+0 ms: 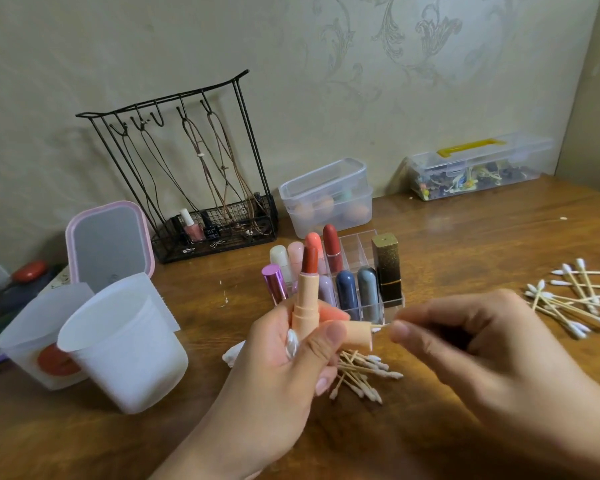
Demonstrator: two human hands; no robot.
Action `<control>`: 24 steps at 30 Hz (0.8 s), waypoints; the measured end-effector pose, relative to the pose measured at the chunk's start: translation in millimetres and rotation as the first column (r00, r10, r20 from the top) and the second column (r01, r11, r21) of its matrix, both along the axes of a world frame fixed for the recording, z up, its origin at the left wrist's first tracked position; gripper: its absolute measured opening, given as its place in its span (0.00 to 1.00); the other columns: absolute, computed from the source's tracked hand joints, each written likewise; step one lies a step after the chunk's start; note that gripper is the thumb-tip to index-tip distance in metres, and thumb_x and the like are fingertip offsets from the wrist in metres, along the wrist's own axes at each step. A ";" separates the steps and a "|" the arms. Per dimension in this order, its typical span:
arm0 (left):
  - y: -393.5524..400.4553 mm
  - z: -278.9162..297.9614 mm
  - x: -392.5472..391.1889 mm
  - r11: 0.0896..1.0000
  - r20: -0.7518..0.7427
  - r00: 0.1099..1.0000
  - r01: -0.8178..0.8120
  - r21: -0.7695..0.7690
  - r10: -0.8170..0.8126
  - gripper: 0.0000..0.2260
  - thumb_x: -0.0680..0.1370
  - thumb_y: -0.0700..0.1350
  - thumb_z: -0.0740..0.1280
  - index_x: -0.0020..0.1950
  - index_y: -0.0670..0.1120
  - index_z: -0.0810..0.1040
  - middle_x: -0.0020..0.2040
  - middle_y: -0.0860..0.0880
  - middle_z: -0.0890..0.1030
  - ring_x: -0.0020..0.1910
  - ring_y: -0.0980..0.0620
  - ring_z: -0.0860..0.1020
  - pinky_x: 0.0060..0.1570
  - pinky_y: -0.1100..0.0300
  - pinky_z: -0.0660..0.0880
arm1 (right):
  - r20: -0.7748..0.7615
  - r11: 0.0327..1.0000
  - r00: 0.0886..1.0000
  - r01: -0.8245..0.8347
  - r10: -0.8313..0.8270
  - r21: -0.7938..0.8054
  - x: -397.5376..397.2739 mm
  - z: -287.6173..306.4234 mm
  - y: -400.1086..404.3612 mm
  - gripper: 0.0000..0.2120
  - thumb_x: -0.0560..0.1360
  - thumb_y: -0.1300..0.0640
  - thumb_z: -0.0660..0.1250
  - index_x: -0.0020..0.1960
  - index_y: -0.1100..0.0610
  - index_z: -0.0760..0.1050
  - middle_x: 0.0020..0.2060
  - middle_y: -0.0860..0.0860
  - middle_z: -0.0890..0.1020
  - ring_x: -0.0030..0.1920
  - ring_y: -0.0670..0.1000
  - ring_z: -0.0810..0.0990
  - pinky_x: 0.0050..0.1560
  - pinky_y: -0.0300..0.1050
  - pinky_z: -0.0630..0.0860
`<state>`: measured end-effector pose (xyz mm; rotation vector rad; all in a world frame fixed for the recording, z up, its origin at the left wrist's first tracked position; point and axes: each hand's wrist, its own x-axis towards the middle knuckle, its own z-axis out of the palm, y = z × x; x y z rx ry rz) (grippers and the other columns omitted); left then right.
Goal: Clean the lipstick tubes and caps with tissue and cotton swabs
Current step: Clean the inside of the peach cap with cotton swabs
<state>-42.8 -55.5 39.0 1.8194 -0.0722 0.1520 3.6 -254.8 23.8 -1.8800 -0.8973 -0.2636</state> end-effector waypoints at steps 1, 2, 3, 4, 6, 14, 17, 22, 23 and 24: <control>1.3 -0.6 0.6 1.000 0.011 1.000 -0.006 0.004 0.006 0.17 0.68 0.61 0.64 0.50 0.52 0.76 0.31 0.52 0.75 0.29 0.57 0.71 0.34 0.68 0.71 | 0.033 0.998 0.999 0.015 -0.013 -0.064 -0.3 -0.8 0.9 0.10 0.75 0.49 0.68 0.40 0.53 0.83 0.25 0.46 0.74 0.25 0.39 0.66 0.26 0.33 0.63; 2.3 -1.0 1.0 1.000 0.019 1.000 -0.016 0.015 0.016 0.16 0.68 0.61 0.64 0.50 0.53 0.76 0.31 0.52 0.75 0.29 0.58 0.71 0.34 0.68 0.72 | 0.044 0.992 0.999 -0.006 0.012 -0.125 -1.7 0.0 2.2 0.11 0.75 0.49 0.68 0.38 0.53 0.81 0.25 0.47 0.74 0.26 0.40 0.66 0.26 0.36 0.64; 2.8 -1.3 0.9 0.999 0.028 0.999 -0.026 0.029 0.026 0.16 0.69 0.62 0.64 0.49 0.54 0.76 0.32 0.53 0.76 0.29 0.59 0.72 0.34 0.69 0.72 | 0.036 0.986 0.998 -0.051 0.057 -0.156 -3.0 1.1 2.2 0.11 0.75 0.50 0.68 0.37 0.54 0.80 0.26 0.47 0.72 0.26 0.41 0.66 0.26 0.37 0.65; 3.0 -1.5 0.6 0.999 0.039 0.999 -0.032 0.037 0.030 0.14 0.69 0.61 0.64 0.49 0.54 0.76 0.32 0.53 0.76 0.29 0.60 0.72 0.34 0.70 0.72 | -0.003 0.985 0.994 -0.107 0.108 -0.137 -3.7 3.0 1.6 0.11 0.75 0.50 0.68 0.37 0.54 0.80 0.25 0.46 0.71 0.27 0.39 0.65 0.27 0.36 0.64; 3.3 -1.7 0.6 0.998 0.062 0.997 -0.045 0.039 0.043 0.12 0.70 0.58 0.65 0.49 0.54 0.76 0.33 0.57 0.78 0.31 0.62 0.75 0.32 0.72 0.72 | -0.127 0.992 0.984 -0.123 0.127 0.036 -2.9 7.3 -0.6 0.11 0.74 0.49 0.69 0.38 0.54 0.83 0.24 0.43 0.70 0.26 0.38 0.65 0.26 0.32 0.62; 6.3 -0.9 4.7 0.995 0.057 0.994 -0.097 -0.005 0.097 0.15 0.68 0.59 0.65 0.50 0.52 0.77 0.30 0.56 0.76 0.28 0.61 0.74 0.30 0.72 0.70 | -0.082 0.985 0.991 -0.119 0.109 -0.128 0.6 8.4 -3.3 0.13 0.77 0.49 0.68 0.36 0.52 0.80 0.25 0.47 0.71 0.27 0.39 0.65 0.26 0.39 0.64; 6.0 -3.6 5.4 0.998 0.013 0.998 -0.054 -0.034 0.055 0.18 0.66 0.61 0.66 0.49 0.51 0.78 0.31 0.54 0.77 0.28 0.59 0.74 0.30 0.69 0.70 | -0.066 1.000 0.998 0.007 -0.006 0.008 3.6 2.2 -5.1 0.14 0.76 0.46 0.68 0.40 0.54 0.83 0.24 0.46 0.74 0.26 0.40 0.67 0.24 0.38 0.67; 5.9 -4.4 4.4 0.999 0.000 0.999 -0.032 -0.025 0.032 0.17 0.68 0.60 0.65 0.49 0.51 0.77 0.30 0.52 0.75 0.28 0.58 0.71 0.31 0.68 0.70 | 0.017 0.969 0.996 -0.081 0.087 -0.235 -0.1 5.2 -1.6 0.13 0.77 0.49 0.67 0.34 0.49 0.75 0.27 0.49 0.72 0.28 0.47 0.68 0.29 0.46 0.69; 4.6 -5.3 3.2 1.000 0.011 1.000 -0.022 0.021 0.022 0.16 0.69 0.61 0.64 0.50 0.52 0.77 0.29 0.53 0.74 0.29 0.59 0.72 0.32 0.69 0.71 | -0.018 0.976 0.994 -0.106 0.104 -0.192 -1.1 5.5 -0.7 0.12 0.77 0.48 0.67 0.35 0.49 0.77 0.27 0.50 0.72 0.28 0.46 0.68 0.29 0.46 0.68; 2.6 -5.9 2.0 0.998 0.023 1.000 -0.013 0.060 0.012 0.16 0.70 0.61 0.63 0.51 0.54 0.76 0.29 0.53 0.74 0.29 0.59 0.72 0.33 0.70 0.71 | -0.038 0.988 0.996 -0.082 0.078 -0.133 -0.7 3.4 -0.5 0.10 0.76 0.48 0.67 0.38 0.50 0.80 0.28 0.51 0.74 0.28 0.44 0.68 0.29 0.45 0.68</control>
